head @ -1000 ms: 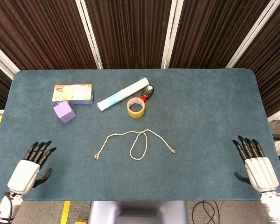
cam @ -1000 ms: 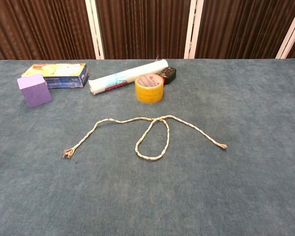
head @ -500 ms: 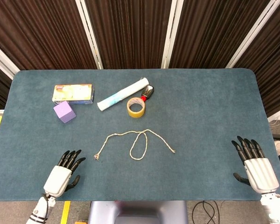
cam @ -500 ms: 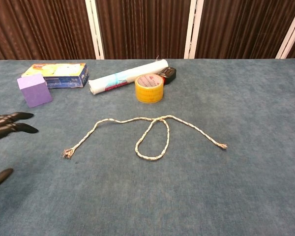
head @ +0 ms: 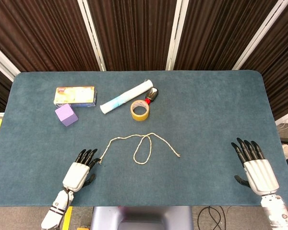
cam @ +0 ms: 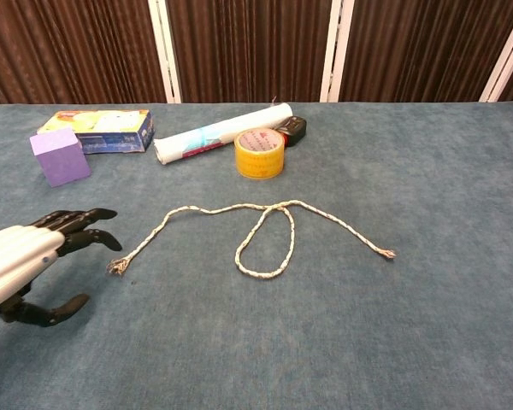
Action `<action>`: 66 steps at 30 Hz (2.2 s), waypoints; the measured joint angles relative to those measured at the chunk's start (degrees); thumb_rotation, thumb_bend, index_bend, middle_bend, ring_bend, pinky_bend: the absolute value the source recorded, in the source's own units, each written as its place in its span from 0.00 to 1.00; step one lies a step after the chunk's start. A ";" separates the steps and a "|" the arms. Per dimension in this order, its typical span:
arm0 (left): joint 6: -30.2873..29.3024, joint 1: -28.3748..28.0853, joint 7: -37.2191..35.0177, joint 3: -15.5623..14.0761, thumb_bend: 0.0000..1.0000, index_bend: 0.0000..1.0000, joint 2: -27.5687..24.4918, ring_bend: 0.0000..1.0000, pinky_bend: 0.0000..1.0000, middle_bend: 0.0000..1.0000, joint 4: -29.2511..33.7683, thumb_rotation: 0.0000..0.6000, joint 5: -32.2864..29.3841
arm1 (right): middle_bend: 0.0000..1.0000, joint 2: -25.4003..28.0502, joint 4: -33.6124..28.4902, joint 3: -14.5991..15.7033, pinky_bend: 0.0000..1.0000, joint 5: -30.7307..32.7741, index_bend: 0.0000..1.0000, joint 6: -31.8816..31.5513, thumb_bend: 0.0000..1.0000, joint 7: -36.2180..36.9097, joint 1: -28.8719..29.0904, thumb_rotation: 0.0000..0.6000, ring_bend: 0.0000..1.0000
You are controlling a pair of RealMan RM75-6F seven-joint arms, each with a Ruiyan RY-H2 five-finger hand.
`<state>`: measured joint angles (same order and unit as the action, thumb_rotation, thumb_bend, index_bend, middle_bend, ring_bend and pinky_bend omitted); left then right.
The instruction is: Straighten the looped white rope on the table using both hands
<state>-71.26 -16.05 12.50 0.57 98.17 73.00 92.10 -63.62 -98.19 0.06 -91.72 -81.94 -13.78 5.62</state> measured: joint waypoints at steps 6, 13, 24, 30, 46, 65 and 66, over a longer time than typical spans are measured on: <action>0.50 -1.38 0.60 1.61 0.40 0.36 1.64 0.00 0.07 0.00 -2.06 1.00 -1.79 | 0.00 -0.72 0.46 -0.27 0.00 0.88 0.00 0.76 0.21 -0.60 0.38 1.00 0.00; 2.67 -2.69 2.90 2.19 0.40 0.37 2.71 0.00 0.07 0.00 -2.73 1.00 -4.33 | 0.00 -1.41 1.02 -0.48 0.00 1.64 0.00 1.33 0.21 -1.09 0.68 1.00 0.00; 0.21 -4.49 1.75 2.80 0.40 0.45 6.63 0.00 0.08 0.03 -7.65 1.00 -3.26 | 0.00 -1.63 1.33 -0.45 0.00 2.20 0.00 1.16 0.21 -1.31 0.53 1.00 0.00; 0.12 -5.29 1.80 2.81 0.40 0.46 8.06 0.00 0.08 0.03 -10.79 1.00 -3.50 | 0.00 -1.44 1.46 -0.49 0.00 2.47 0.00 1.00 0.21 -1.02 0.44 1.00 0.00; 0.30 -6.46 2.47 2.82 0.40 0.44 9.52 0.00 0.09 0.05 -14.17 1.00 -4.57 | 0.00 -1.54 1.87 -0.61 0.00 3.05 0.00 1.21 0.21 -0.92 0.55 1.00 0.00; -0.43 -7.58 1.58 2.47 0.40 0.54 10.79 0.01 0.10 0.12 -16.00 1.00 -4.83 | 0.00 -1.64 2.10 -0.51 0.00 3.25 0.00 1.04 0.21 -0.81 0.43 1.00 0.00; -0.43 -7.65 1.48 2.52 0.40 0.55 10.89 0.01 0.10 0.12 -16.15 1.00 -4.86 | 0.00 -1.60 2.08 -0.51 0.00 3.25 0.00 1.03 0.21 -0.80 0.42 1.00 0.00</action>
<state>-71.69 -23.70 13.98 3.09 109.05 56.86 87.24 -65.23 -96.11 -0.45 -88.47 -80.92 -14.58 6.04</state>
